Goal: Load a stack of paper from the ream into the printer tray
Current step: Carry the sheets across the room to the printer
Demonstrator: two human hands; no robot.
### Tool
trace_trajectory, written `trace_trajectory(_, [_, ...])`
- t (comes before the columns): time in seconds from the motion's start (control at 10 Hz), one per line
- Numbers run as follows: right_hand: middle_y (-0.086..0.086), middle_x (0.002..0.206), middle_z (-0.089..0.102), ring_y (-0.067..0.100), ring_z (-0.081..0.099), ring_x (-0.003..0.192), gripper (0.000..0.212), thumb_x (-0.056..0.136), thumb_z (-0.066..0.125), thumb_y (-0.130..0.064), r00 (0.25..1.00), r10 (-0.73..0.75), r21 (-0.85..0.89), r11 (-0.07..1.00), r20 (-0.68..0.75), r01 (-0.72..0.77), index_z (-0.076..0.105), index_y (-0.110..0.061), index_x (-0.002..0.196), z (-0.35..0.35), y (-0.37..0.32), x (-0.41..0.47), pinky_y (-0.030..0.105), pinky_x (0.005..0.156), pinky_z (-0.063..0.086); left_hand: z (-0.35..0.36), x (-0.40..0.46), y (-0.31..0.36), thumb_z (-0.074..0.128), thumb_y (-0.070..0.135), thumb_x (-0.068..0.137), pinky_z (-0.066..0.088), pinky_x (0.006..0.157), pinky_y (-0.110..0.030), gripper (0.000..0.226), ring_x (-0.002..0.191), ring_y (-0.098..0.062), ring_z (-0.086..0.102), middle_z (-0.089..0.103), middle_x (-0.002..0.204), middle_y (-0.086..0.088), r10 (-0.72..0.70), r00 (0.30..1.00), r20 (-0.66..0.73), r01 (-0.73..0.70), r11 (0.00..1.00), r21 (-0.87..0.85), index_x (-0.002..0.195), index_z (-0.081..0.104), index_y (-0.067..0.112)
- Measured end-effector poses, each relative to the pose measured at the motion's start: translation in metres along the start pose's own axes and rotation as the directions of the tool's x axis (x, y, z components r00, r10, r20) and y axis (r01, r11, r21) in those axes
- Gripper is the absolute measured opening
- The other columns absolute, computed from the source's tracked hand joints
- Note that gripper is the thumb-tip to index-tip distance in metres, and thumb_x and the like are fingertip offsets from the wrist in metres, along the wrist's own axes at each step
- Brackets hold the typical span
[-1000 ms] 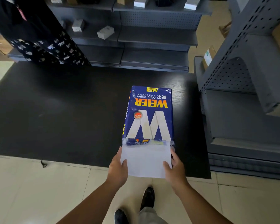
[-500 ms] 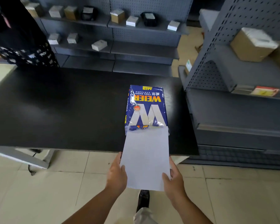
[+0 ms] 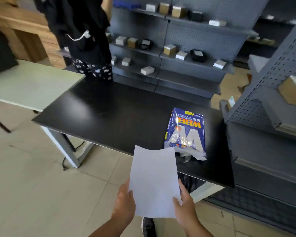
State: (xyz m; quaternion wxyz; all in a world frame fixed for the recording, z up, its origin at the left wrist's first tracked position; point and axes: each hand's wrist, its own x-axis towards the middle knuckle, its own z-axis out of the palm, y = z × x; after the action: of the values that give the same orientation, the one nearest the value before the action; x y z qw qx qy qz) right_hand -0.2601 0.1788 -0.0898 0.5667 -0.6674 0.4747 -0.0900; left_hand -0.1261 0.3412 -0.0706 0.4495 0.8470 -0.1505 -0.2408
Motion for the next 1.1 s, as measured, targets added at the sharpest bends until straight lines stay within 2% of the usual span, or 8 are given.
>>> trace_trajectory(0.1, [0.002, 0.144, 0.057, 0.016, 0.054, 0.130, 0.075, 0.088, 0.047, 0.020, 0.989, -0.092, -0.032, 0.995, 0.116, 0.097, 0.040, -0.021, 0.149, 0.038, -0.022, 0.010, 0.018, 0.108, 0.037, -0.031, -0.005, -0.014, 0.035, 0.010, 0.098, 0.037, 0.100, -0.030, 0.049, 0.129, -0.028, 0.042, 0.041, 0.144, -0.013, -0.067, 0.986, -0.153, 0.063, 0.997, -0.033, 0.146, 0.027, 0.018])
trace_trajectory(0.2, [-0.006, 0.135, 0.064, 0.012, 0.058, 0.127, 0.075, 0.083, 0.045, 0.019, 0.951, -0.154, -0.048, 0.984, 0.270, 0.173, 0.050, -0.024, 0.144, 0.081, -0.048, 0.012, 0.033, 0.109, 0.043, -0.070, -0.018, -0.027, 0.034, 0.010, 0.100, 0.021, 0.107, -0.022, 0.049, 0.135, -0.021, 0.034, 0.034, 0.148, -0.006, -0.181, 0.949, -0.259, 0.198, 0.980, 0.039, 0.147, 0.020, 0.015])
trace_trajectory(0.3, [-0.018, 0.133, 0.065, 0.006, 0.059, 0.124, 0.073, 0.083, 0.045, 0.011, 0.875, -0.194, -0.078, 0.964, 0.444, 0.253, 0.052, -0.033, 0.141, 0.124, -0.075, 0.010, 0.030, 0.103, 0.048, -0.101, -0.033, -0.048, 0.035, 0.007, 0.096, 0.033, 0.103, -0.032, 0.051, 0.126, -0.024, 0.042, 0.044, 0.138, -0.006, -0.266, 0.869, -0.417, 0.231, 0.964, -0.133, 0.145, 0.029, 0.020])
trace_trajectory(0.4, [-0.022, 0.133, 0.064, 0.002, 0.060, 0.122, 0.075, 0.084, 0.044, 0.006, 0.790, -0.212, -0.081, 0.946, 0.575, 0.313, 0.049, -0.036, 0.145, 0.166, -0.099, 0.005, 0.037, 0.105, 0.050, -0.131, -0.048, -0.062, 0.036, 0.007, 0.096, 0.030, 0.096, -0.026, 0.050, 0.112, -0.011, 0.043, 0.046, 0.127, 0.001, -0.318, 0.768, -0.556, 0.248, 0.948, -0.199, 0.143, 0.033, 0.020])
trace_trajectory(0.5, [-0.026, 0.124, 0.068, -0.002, 0.064, 0.113, 0.074, 0.082, 0.040, 0.007, 0.696, -0.220, -0.078, 0.926, 0.683, 0.369, 0.054, -0.044, 0.134, 0.201, -0.120, -0.006, 0.029, 0.097, 0.053, -0.153, -0.064, -0.063, 0.036, 0.005, 0.096, 0.027, 0.093, -0.023, 0.049, 0.105, -0.007, 0.038, 0.044, 0.120, 0.004, -0.387, 0.670, -0.633, 0.273, 0.922, -0.275, 0.144, 0.032, 0.018])
trace_trajectory(0.6, [-0.029, 0.116, 0.070, -0.008, 0.064, 0.107, 0.075, 0.081, 0.039, 0.010, 0.616, -0.255, -0.055, 0.897, 0.745, 0.439, 0.055, -0.046, 0.127, 0.226, -0.139, -0.011, 0.015, 0.085, 0.053, -0.164, -0.076, -0.067, 0.033, 0.004, 0.094, 0.031, 0.099, -0.028, 0.053, 0.115, -0.012, 0.046, 0.049, 0.126, 0.006, -0.406, 0.603, -0.686, 0.256, 0.914, -0.316, 0.142, 0.035, 0.024])
trace_trajectory(0.8, [-0.015, 0.135, 0.064, 0.006, 0.060, 0.124, 0.079, 0.080, 0.039, 0.009, 0.467, -0.255, -0.025, 0.858, 0.847, 0.513, 0.047, -0.032, 0.147, 0.260, -0.153, -0.007, 0.039, 0.108, 0.048, -0.172, -0.088, -0.062, 0.033, 0.008, 0.095, 0.036, 0.094, -0.029, 0.052, 0.118, -0.015, 0.047, 0.049, 0.129, 0.008, -0.485, 0.470, -0.737, 0.274, 0.874, -0.401, 0.143, 0.033, 0.029])
trace_trajectory(1.1, [-0.011, 0.138, 0.062, 0.013, 0.060, 0.123, 0.074, 0.086, 0.040, 0.006, 0.421, -0.197, -0.054, 0.855, 0.885, 0.515, 0.045, -0.035, 0.147, 0.290, -0.181, 0.012, 0.042, 0.105, 0.051, -0.184, -0.059, -0.060, 0.035, 0.006, 0.094, 0.036, 0.082, -0.024, 0.051, 0.102, -0.004, 0.045, 0.048, 0.117, 0.017, -0.505, 0.364, -0.783, 0.269, 0.861, -0.431, 0.139, 0.040, 0.028])
